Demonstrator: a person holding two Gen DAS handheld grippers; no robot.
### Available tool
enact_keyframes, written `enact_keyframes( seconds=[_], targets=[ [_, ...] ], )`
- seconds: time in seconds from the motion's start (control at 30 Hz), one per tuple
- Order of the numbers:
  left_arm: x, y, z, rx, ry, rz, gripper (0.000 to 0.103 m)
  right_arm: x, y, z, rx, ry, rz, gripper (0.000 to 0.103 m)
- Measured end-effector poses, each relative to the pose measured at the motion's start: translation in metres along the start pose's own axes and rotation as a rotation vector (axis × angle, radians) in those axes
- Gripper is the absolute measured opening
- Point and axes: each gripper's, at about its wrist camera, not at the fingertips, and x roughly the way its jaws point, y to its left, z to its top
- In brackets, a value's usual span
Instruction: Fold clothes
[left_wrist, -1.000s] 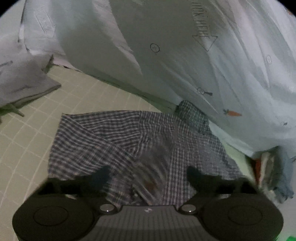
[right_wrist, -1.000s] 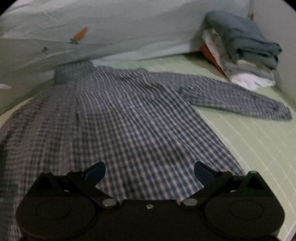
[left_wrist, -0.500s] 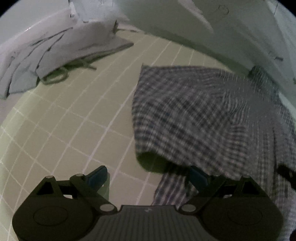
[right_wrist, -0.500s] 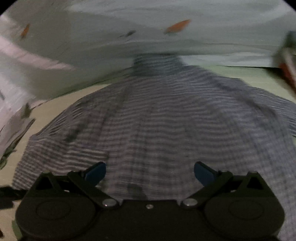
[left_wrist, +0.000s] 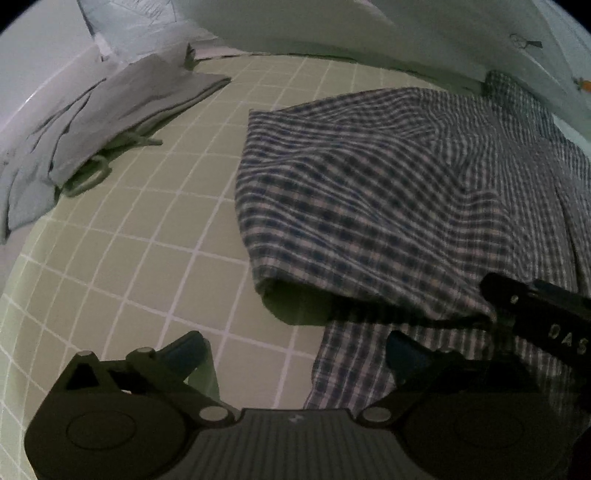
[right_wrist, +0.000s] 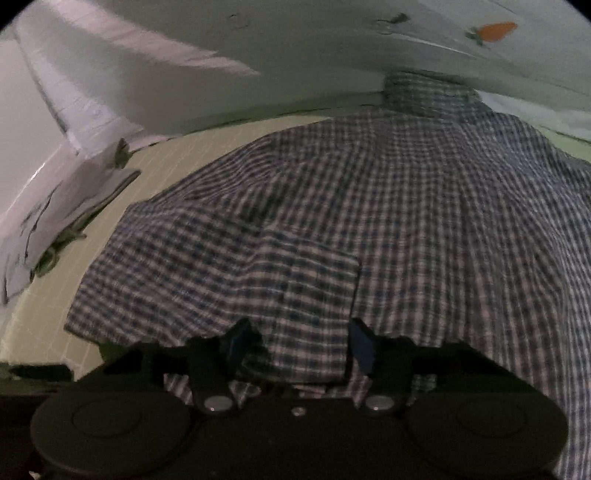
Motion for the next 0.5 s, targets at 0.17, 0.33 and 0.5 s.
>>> enact_keyframes(
  seconds=[0.17, 0.33, 0.5],
  targets=[
    [0.003, 0.0, 0.004, 0.021, -0.007, -0.021, 0.103, -0.001, 0.004, 0.004, -0.078, -0.011, 0.015, 0.012],
    [-0.009, 0.002, 0.007, -0.01, -0.032, -0.084, 0.103, -0.024, -0.006, 0.013, -0.097, -0.103, 0.012, 0.01],
    [-0.038, -0.011, 0.012, 0.026, -0.115, -0.085, 0.103, -0.065, -0.045, 0.027, -0.051, -0.233, -0.039, 0.01]
  ],
)
